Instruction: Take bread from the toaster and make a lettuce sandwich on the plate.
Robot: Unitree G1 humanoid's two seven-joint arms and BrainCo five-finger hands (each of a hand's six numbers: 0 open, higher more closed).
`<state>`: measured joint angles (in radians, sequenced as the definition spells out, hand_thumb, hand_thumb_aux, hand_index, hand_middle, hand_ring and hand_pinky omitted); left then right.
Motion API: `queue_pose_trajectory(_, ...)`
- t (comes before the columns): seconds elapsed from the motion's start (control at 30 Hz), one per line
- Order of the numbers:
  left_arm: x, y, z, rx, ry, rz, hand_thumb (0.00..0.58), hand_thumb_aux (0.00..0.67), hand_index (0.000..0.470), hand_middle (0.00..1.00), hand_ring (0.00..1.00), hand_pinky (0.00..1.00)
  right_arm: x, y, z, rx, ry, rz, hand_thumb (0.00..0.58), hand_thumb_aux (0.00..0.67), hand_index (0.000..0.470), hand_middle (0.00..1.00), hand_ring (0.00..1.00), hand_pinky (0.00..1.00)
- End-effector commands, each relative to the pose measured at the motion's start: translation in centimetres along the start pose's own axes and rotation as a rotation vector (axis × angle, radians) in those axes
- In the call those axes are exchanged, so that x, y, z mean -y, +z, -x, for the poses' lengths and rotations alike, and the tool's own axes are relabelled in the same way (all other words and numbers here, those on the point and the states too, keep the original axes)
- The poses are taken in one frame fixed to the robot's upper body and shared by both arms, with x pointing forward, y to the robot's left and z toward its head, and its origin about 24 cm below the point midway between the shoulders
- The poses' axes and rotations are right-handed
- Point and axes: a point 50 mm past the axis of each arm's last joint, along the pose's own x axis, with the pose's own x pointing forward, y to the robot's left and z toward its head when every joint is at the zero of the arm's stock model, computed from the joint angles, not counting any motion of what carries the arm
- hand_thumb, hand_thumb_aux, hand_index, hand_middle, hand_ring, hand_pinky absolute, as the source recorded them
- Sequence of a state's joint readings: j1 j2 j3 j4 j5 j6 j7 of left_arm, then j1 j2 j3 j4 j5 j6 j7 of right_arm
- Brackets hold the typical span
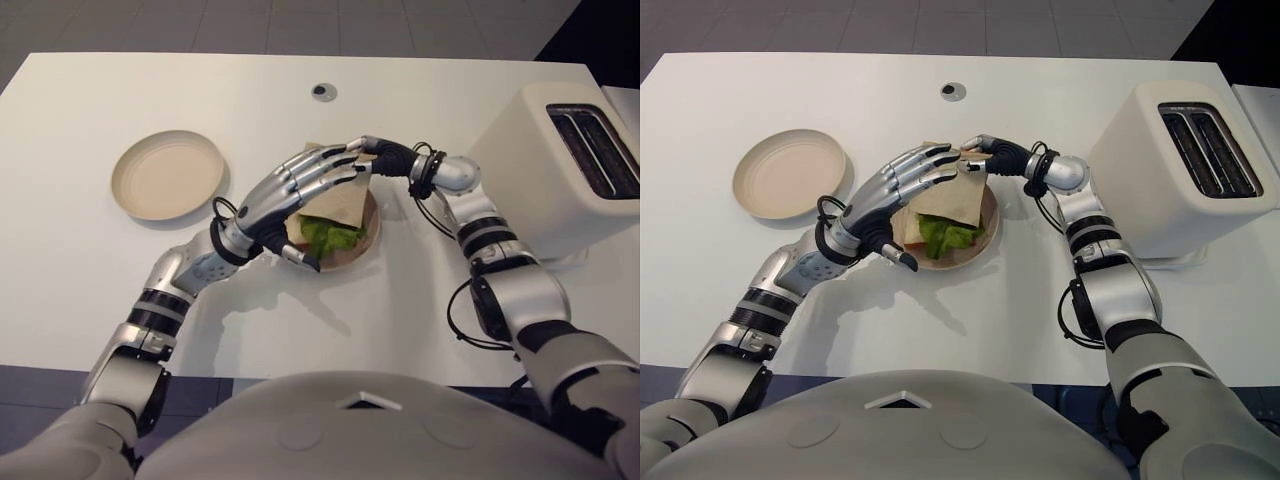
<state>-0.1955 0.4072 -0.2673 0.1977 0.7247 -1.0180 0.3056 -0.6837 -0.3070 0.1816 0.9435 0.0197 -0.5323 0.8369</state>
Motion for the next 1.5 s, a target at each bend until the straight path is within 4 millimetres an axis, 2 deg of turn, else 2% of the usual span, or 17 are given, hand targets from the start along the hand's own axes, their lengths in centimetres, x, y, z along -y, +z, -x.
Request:
queue_pose_trajectory(0.03,0.2,0.6,0.4,0.001,-0.026,-0.022,0.0,0.0,0.0,0.0,0.0,0.0,-0.2,0.7,-0.3,0.043,0.047,-0.072,0.58,0.67,0.47,1.0,1.0,1.0)
queue_pose_trajectory(0.33,5.1,-1.5,4.1,-0.193,-0.359,0.104,0.0,0.0,0.0,0.0,0.0,0.0,-2.6,-1.9,-1.0,-0.169,0.163,0.013,0.58,0.67,0.47,1.0,1.0,1.0)
queue_pose_trajectory(0.63,8.0,-2.1,7.2,-0.331,-0.585,0.244,0.04,0.024,0.017,0.0,0.0,0.0,-1.8,-2.2,-1.0,-0.25,0.099,0.199,0.58,0.67,0.47,1.0,1.0,1.0)
queue_pose_trajectory(0.67,8.2,-1.9,7.4,-0.337,-0.594,0.266,0.062,0.037,0.026,0.0,0.0,0.0,-1.1,-1.9,-0.9,-0.236,0.038,0.226,0.566,0.568,0.398,0.98,0.98,0.98)
queue_pose_trajectory(0.7,8.3,-1.6,7.6,-0.343,-0.6,0.294,0.083,0.05,0.035,0.0,0.0,0.0,-0.2,-1.3,-0.9,-0.217,-0.054,0.262,0.489,0.405,0.284,0.26,0.26,0.26)
queue_pose_trajectory(0.73,8.4,-1.4,7.7,-0.344,-0.602,0.318,0.079,0.047,0.033,0.0,0.0,0.0,1.0,-0.7,-0.7,-0.196,-0.171,0.317,0.0,0.0,0.0,0.0,0.0,0.0)
queue_pose_trajectory(0.8,8.5,-1.2,7.8,-0.349,-0.605,0.346,0.112,0.068,0.048,0.0,0.0,0.0,4.3,1.1,0.8,-0.169,-0.538,0.521,0.0,0.0,0.0,0.0,0.0,0.0)
queue_pose_trajectory(0.87,8.3,-1.3,7.5,-0.347,-0.597,0.343,0.112,0.068,0.048,0.0,0.0,0.0,5.3,1.9,3.3,-0.103,-0.802,0.603,0.0,0.0,0.0,0.0,0.0,0.0)
queue_pose_trajectory(0.93,7.9,-1.4,6.9,-0.329,-0.555,0.329,0.198,0.126,0.088,0.0,0.0,0.0,3.5,1.0,5.0,-0.069,-0.857,0.596,0.0,0.0,0.0,0.0,0.0,0.0)
queue_pose_trajectory(1.0,7.0,-1.4,5.7,-0.298,-0.482,0.307,0.357,0.255,0.179,0.0,0.0,0.0,0.8,0.1,6.3,-0.052,-0.861,0.56,0.0,0.0,0.0,0.0,0.0,0.0)
queue_pose_trajectory(1.07,5.6,-1.5,3.9,-0.245,-0.341,0.265,0.31,0.213,0.149,0.0,0.0,0.0,-1.7,0.0,7.4,-0.034,-0.857,0.503,0.0,0.0,0.0,0.0,0.0,0.0)
queue_pose_trajectory(1.1,4.5,-1.3,2.7,-0.202,-0.225,0.259,0.352,0.25,0.175,0.0,0.0,0.0,-3.0,0.2,7.8,-0.033,-0.838,0.452,0.0,0.0,0.0,0.0,0.0,0.0)
queue_pose_trajectory(1.13,3.1,-0.8,1.3,-0.148,-0.08,0.296,0.452,0.355,0.249,0.0,0.0,0.0,-4.5,0.6,7.9,-0.01,-0.784,0.381,0.12,0.074,0.052,0.76,0.76,0.76)
queue_pose_trajectory(1.17,1.9,-0.1,0.3,-0.098,0.044,0.366,0.527,0.468,0.328,0.22,0.22,0.22,-5.8,1.2,8.0,0.014,-0.728,0.29,0.569,0.578,0.405,1.0,1.0,1.0)
queue_pose_trajectory(1.2,1.1,0.8,-0.4,-0.046,0.118,0.475,0.58,0.67,0.47,1.0,1.0,1.0,-7.0,2.0,8.1,0.053,-0.657,0.21,0.58,0.67,0.47,1.0,1.0,1.0)
queue_pose_trajectory(1.33,2.7,4.8,1.8,-0.011,-0.104,0.906,0.58,0.67,0.47,1.0,1.0,1.0,-13.1,5.9,9.8,0.291,-0.161,-0.019,0.58,0.67,0.47,1.0,1.0,1.0)
queue_pose_trajectory(1.5,8.0,5.7,7.8,-0.273,-0.585,0.965,0.58,0.67,0.47,1.0,1.0,1.0,-17.1,3.2,12.4,0.133,0.227,0.019,0.58,0.67,0.47,1.0,1.0,1.0)
